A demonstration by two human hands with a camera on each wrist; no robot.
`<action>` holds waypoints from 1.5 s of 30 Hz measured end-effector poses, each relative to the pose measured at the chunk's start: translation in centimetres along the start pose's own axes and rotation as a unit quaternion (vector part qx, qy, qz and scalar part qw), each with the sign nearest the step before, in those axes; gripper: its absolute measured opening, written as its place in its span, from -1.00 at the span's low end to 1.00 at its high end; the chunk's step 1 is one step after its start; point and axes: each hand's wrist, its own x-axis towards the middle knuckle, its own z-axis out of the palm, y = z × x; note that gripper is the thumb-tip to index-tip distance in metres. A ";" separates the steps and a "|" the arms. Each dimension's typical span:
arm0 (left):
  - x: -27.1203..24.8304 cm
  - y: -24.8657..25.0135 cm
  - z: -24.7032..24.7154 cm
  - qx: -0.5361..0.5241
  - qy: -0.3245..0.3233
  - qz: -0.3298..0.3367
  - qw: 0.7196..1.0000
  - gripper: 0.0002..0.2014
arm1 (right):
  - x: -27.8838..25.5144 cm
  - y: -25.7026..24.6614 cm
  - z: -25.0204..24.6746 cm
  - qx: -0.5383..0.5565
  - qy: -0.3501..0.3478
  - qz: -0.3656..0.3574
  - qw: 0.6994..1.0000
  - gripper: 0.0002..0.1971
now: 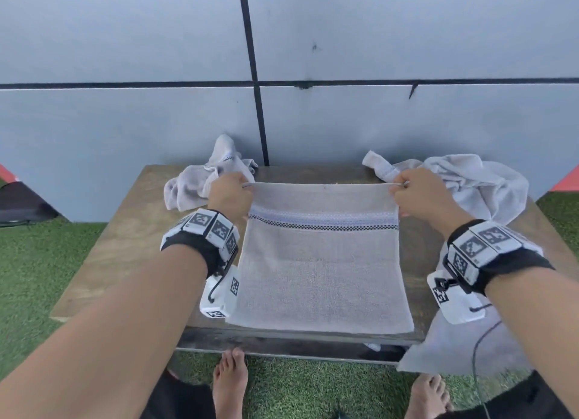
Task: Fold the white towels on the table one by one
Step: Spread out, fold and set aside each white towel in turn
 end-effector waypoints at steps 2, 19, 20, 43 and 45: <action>1.8 0.5 0.9 0.017 0.002 -0.015 1.000 -0.85 | 1.9 0.4 0.7 -0.016 -0.004 0.009 1.000 -0.76; 8.9 -2.2 7.3 0.124 -0.002 0.082 0.989 -0.88 | 8.0 3.9 7.3 -0.065 0.000 -0.049 0.997 -0.90; 9.0 -2.3 7.3 0.132 -0.017 0.102 0.986 -0.88 | 8.1 4.1 7.5 -0.071 0.000 -0.050 0.996 -0.90; 4.8 -1.5 4.7 0.145 -0.196 0.111 0.963 -0.96 | 5.0 2.8 5.2 -0.007 -0.014 -0.085 0.996 -0.88; 4.4 -1.7 3.9 0.136 -0.198 0.109 0.965 -0.91 | 4.4 2.7 4.3 0.005 -0.009 -0.087 0.996 -0.88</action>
